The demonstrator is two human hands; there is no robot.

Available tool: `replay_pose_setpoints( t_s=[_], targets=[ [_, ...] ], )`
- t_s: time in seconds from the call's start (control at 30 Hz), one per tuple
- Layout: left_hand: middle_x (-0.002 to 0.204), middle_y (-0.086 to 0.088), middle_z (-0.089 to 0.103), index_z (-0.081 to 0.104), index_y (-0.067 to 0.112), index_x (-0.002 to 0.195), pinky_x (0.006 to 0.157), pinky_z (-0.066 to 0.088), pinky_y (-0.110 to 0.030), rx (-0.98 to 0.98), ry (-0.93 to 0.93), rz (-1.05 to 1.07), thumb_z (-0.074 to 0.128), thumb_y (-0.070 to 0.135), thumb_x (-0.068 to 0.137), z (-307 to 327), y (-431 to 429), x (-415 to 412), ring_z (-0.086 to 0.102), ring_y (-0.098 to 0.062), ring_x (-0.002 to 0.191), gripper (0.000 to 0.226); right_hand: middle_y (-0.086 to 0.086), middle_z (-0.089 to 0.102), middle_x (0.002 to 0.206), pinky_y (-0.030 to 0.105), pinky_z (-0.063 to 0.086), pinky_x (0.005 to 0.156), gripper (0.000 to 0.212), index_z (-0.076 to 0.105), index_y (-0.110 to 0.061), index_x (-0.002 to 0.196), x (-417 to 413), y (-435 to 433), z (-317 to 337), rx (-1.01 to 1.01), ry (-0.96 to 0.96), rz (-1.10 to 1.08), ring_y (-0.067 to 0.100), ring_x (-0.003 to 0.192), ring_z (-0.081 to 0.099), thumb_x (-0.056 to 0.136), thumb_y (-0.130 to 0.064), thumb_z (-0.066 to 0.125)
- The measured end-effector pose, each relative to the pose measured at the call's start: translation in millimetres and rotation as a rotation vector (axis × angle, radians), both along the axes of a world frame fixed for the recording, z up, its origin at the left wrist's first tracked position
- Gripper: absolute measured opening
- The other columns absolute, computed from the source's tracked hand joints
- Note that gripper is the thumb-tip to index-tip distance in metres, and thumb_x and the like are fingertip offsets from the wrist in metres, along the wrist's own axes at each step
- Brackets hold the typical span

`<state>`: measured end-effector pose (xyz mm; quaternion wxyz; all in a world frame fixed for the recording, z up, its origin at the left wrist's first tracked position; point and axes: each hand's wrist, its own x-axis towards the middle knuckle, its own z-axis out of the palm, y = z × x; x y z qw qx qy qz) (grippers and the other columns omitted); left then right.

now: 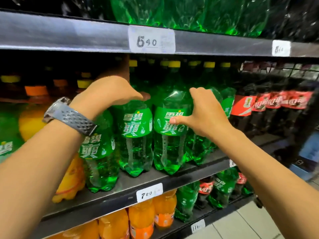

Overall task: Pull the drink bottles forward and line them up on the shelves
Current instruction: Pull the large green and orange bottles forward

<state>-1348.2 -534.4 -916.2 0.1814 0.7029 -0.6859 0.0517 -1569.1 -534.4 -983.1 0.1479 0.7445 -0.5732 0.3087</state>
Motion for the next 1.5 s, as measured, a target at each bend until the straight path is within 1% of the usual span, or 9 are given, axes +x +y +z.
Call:
replay_pose_setpoints(
  t_s=[0.07, 0.13, 0.27, 0.4, 0.87, 1.07, 1.2, 1.33, 1.5],
  targets=[
    [0.122, -0.026, 0.057, 0.051, 0.004, 0.105, 0.083, 0.046, -0.043, -0.187, -0.065, 0.043, 0.064, 0.072, 0.068, -2.2, 7.8, -13.5, 0.054, -0.035, 0.091, 0.078, 0.007, 0.044, 0.120, 0.039, 0.038, 0.091, 0.094, 0.046, -0.011, 0.126, -9.5, -3.7, -4.4, -0.043, 0.118, -0.010, 0.027, 0.111, 0.039, 0.062, -0.078, 0.058],
    [0.095, -0.022, 0.063, 0.047, 0.011, 0.082, 0.066, 0.044, -0.039, -0.463, -0.098, -0.035, 0.062, 0.074, 0.065, -7.0, 14.7, -30.9, 0.051, -0.034, 0.073, 0.067, 0.010, 0.039, 0.128, 0.040, 0.035, 0.093, 0.092, 0.047, -0.013, 0.130, -23.9, -7.6, 0.8, -0.168, 0.156, 0.007, 0.029, 0.113, 0.037, 0.066, -0.080, 0.051],
    [0.103, -0.017, 0.062, 0.038, 0.010, 0.134, 0.080, 0.048, -0.040, -0.333, -0.076, -0.153, 0.059, 0.080, 0.057, -24.4, 11.7, -74.3, 0.057, -0.036, 0.100, 0.107, 0.012, 0.045, 0.113, 0.031, 0.030, 0.087, 0.069, 0.051, -0.007, 0.116, -86.8, -32.6, 26.6, -0.365, -0.160, 0.141, 0.030, 0.105, 0.041, 0.075, -0.061, 0.064],
    [0.088, -0.013, 0.061, -0.017, 0.025, 0.149, 0.072, 0.041, -0.032, -0.214, -0.015, -0.029, 0.069, 0.069, 0.063, -43.2, -0.7, -97.2, 0.057, -0.034, 0.097, 0.130, 0.010, 0.048, 0.100, 0.029, 0.029, 0.070, 0.070, 0.043, -0.011, 0.095, -121.9, -65.9, 29.4, 0.119, -0.147, 0.173, 0.023, 0.088, 0.043, 0.065, -0.070, 0.065],
    [0.103, -0.017, 0.050, 0.035, 0.002, 0.134, 0.091, 0.040, -0.043, -0.134, 0.037, 0.361, 0.074, 0.064, 0.060, -35.6, 11.6, -146.9, 0.036, -0.031, 0.111, 0.104, 0.011, 0.064, 0.115, 0.034, 0.048, 0.084, 0.112, 0.039, -0.016, 0.143, -147.7, -111.0, 62.8, 0.342, 0.187, 0.495, 0.028, 0.106, 0.059, 0.056, -0.085, 0.055],
    [0.108, -0.015, 0.044, 0.041, 0.003, 0.115, 0.087, 0.040, -0.043, -0.562, -0.223, 0.227, 0.079, 0.054, 0.057, -31.1, 9.3, -185.8, 0.041, -0.032, 0.099, 0.086, 0.011, 0.064, 0.105, 0.039, 0.052, 0.078, 0.076, 0.057, -0.009, 0.105, -148.2, -111.1, 52.5, 0.192, 0.134, 0.564, 0.030, 0.092, 0.059, 0.065, -0.073, 0.064],
    [0.131, -0.012, 0.045, 0.026, 0.020, 0.146, 0.097, 0.040, -0.042, -0.300, -0.096, 0.004, 0.075, 0.059, 0.062, -37.9, -13.9, -212.4, 0.044, -0.031, 0.117, 0.105, 0.011, 0.058, 0.129, 0.041, 0.048, 0.094, 0.081, 0.051, -0.017, 0.133, -160.8, -117.8, 48.1, 0.134, 0.186, 0.551, 0.031, 0.118, 0.054, 0.071, -0.067, 0.066],
    [0.115, -0.013, 0.060, 0.012, 0.028, 0.151, 0.082, 0.041, -0.036, -0.338, -0.101, 0.023, 0.072, 0.060, 0.066, -50.5, -20.1, -215.5, 0.050, -0.029, 0.108, 0.109, 0.009, 0.062, 0.125, 0.033, 0.045, 0.094, 0.066, 0.055, -0.014, 0.129, -174.5, -119.6, 38.4, 0.037, 0.095, 0.659, 0.027, 0.114, 0.055, 0.078, -0.056, 0.066],
    [0.095, -0.007, 0.057, 0.014, 0.029, 0.148, 0.073, 0.042, -0.037, -0.356, -0.088, 0.061, 0.076, 0.059, 0.062, -48.3, -20.6, -220.2, 0.050, -0.028, 0.102, 0.110, 0.009, 0.054, 0.062, 0.033, 0.036, 0.050, 0.069, 0.053, -0.007, 0.064, -214.7, -132.4, 41.5, -0.164, -0.006, 0.280, 0.028, 0.059, 0.051, 0.073, -0.076, 0.052]
  ],
)
